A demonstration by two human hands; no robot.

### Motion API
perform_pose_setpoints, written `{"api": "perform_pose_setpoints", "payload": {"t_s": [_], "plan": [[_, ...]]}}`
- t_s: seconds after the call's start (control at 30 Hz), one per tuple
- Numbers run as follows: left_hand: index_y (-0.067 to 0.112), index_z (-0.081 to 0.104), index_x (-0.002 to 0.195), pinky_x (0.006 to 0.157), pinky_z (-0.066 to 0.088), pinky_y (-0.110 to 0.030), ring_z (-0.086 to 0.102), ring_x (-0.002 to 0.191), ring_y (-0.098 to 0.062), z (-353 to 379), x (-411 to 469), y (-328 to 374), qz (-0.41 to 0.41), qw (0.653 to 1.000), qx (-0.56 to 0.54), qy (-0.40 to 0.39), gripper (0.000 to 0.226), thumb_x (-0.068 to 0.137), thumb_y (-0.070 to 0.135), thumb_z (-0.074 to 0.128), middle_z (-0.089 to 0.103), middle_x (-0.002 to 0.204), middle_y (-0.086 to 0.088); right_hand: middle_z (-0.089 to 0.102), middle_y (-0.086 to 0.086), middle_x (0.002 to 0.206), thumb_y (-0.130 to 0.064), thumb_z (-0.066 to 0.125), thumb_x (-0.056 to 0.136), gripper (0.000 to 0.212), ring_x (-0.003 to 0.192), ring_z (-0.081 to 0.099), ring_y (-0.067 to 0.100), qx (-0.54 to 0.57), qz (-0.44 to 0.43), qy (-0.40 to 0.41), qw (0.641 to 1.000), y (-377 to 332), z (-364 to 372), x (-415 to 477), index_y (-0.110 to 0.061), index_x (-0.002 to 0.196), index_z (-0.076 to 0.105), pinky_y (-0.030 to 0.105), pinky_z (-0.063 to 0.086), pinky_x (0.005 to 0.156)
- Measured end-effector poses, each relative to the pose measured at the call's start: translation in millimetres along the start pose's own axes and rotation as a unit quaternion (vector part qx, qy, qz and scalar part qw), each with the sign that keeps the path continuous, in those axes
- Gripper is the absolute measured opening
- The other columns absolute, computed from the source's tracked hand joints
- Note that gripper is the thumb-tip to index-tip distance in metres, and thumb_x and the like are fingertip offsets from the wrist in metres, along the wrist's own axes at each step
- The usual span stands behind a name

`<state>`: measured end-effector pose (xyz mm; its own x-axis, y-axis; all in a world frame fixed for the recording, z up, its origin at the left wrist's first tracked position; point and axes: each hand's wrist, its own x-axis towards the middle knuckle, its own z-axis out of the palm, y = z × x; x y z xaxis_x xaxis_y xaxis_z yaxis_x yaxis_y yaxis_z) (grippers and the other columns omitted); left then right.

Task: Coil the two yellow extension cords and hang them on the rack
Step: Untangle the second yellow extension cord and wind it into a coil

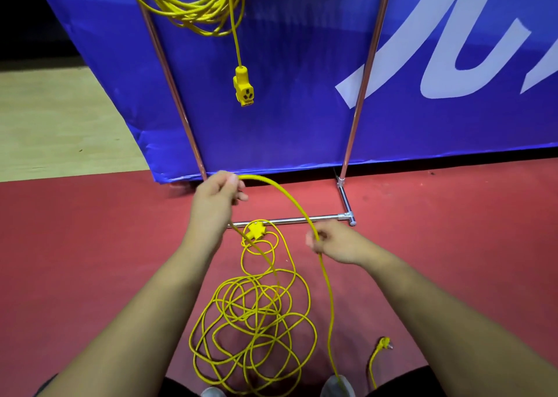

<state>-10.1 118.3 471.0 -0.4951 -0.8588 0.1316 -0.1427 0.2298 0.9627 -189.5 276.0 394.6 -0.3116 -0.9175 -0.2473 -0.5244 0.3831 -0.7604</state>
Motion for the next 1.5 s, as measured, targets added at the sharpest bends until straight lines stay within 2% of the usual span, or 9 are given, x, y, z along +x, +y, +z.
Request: {"api": "perform_pose_setpoints", "payload": {"t_s": [0.13, 0.27, 0.43, 0.63, 0.8, 0.9, 1.03, 1.23, 1.5], "plan": [[0.015, 0.062, 0.11, 0.094, 0.044, -0.032, 0.061, 0.106, -0.015, -20.1, 11.2, -12.0, 0.06, 0.98, 0.187, 0.037, 0.022, 0.089, 0.018, 0.058, 0.066, 0.108, -0.003, 0.062, 0.008, 0.07, 0.004, 0.048, 0.089, 0.023, 0.069, 0.059, 0.02, 0.012, 0.058, -0.009, 0.998, 19.1, -1.0, -2.4, -0.012, 0.076, 0.058, 0.029, 0.048, 0.068], [0.018, 0.049, 0.136, 0.11, 0.03, -0.024, 0.038, 0.133, -0.007, -5.4, -2.7, -11.6, 0.154, 0.956, 0.227, -0.1, 0.049, 0.09, 0.024, 0.063, 0.049, 0.138, 0.005, 0.048, 0.005, 0.063, -0.017, 0.055, 0.097, 0.019, 0.058, 0.042, 0.007, 0.015, -0.076, 0.055, 0.995, -26.8, -4.2, -1.4, -0.002, 0.09, 0.063, 0.029, 0.041, 0.058], [0.021, 0.063, 0.09, 0.066, 0.05, -0.029, 0.062, 0.068, -0.006, 16.6, -17.3, -14.3, 0.091, 0.918, 0.276, -0.269, 0.025, 0.093, 0.043, 0.051, 0.071, 0.077, 0.003, 0.068, -0.011, 0.073, -0.01, 0.063, 0.09, 0.01, 0.066, 0.055, -0.005, 0.034, -0.179, 0.08, 0.98, -70.7, -2.1, -4.2, -0.01, 0.094, 0.072, 0.021, 0.043, 0.066], [0.014, 0.065, 0.077, 0.057, 0.038, -0.027, 0.05, 0.055, -0.007, -2.5, -1.6, -5.3, 0.053, 0.99, 0.124, -0.034, 0.026, 0.094, 0.03, 0.052, 0.058, 0.057, -0.002, 0.063, 0.001, 0.066, -0.008, 0.058, 0.091, 0.008, 0.063, 0.065, 0.017, 0.021, -0.022, 0.054, 0.998, -10.8, -7.4, -1.0, -0.014, 0.085, 0.057, 0.034, 0.048, 0.064], [0.018, 0.063, 0.079, 0.076, 0.042, -0.035, 0.062, 0.081, -0.024, -22.9, 10.3, -17.6, -0.012, 0.975, 0.21, 0.071, 0.022, 0.092, 0.031, 0.051, 0.069, 0.084, -0.005, 0.065, 0.006, 0.067, -0.006, 0.063, 0.089, 0.021, 0.067, 0.059, 0.021, 0.034, 0.089, 0.01, 0.995, 30.1, -11.8, -8.0, -0.012, 0.07, 0.059, 0.038, 0.048, 0.073], [0.011, 0.06, 0.114, 0.1, 0.038, -0.044, 0.052, 0.118, -0.032, -15.3, 5.3, -32.0, 0.044, 0.91, 0.412, -0.015, 0.036, 0.084, 0.031, 0.061, 0.06, 0.118, -0.012, 0.058, 0.005, 0.06, -0.008, 0.062, 0.091, 0.021, 0.056, 0.055, 0.016, 0.113, 0.035, 0.079, 0.99, 5.2, -11.1, -7.2, -0.013, 0.07, 0.06, 0.033, 0.05, 0.066], [0.017, 0.04, 0.142, 0.117, 0.018, -0.036, 0.021, 0.145, -0.018, 7.7, -11.3, -19.5, 0.175, 0.932, 0.294, -0.118, 0.058, 0.091, 0.037, 0.055, 0.041, 0.145, 0.002, 0.049, -0.009, 0.051, -0.017, 0.065, 0.09, 0.019, 0.047, 0.042, 0.005, 0.08, -0.078, 0.075, 0.991, -50.0, -10.1, -10.8, -0.014, 0.072, 0.063, 0.021, 0.035, 0.05], [0.014, 0.06, 0.076, 0.064, 0.045, -0.032, 0.058, 0.063, -0.01, 9.6, -19.8, -10.8, 0.099, 0.934, 0.27, -0.211, 0.025, 0.094, 0.031, 0.054, 0.067, 0.067, 0.001, 0.057, 0.0, 0.055, -0.02, 0.067, 0.088, 0.016, 0.056, 0.046, 0.008, 0.064, -0.109, 0.068, 0.99, -48.9, -1.0, -7.9, -0.01, 0.076, 0.066, 0.031, 0.038, 0.055], [0.013, 0.058, 0.075, 0.062, 0.04, -0.03, 0.051, 0.06, -0.01, -2.6, -10.0, 2.2, 0.053, 0.989, 0.131, -0.052, 0.028, 0.097, 0.026, 0.047, 0.065, 0.062, 0.0, 0.047, -0.003, 0.057, -0.024, 0.065, 0.091, 0.018, 0.05, 0.046, 0.009, -0.028, 0.123, 0.014, 0.992, 11.6, -2.5, -0.7, -0.019, 0.075, 0.058, 0.016, 0.034, 0.046]]}}
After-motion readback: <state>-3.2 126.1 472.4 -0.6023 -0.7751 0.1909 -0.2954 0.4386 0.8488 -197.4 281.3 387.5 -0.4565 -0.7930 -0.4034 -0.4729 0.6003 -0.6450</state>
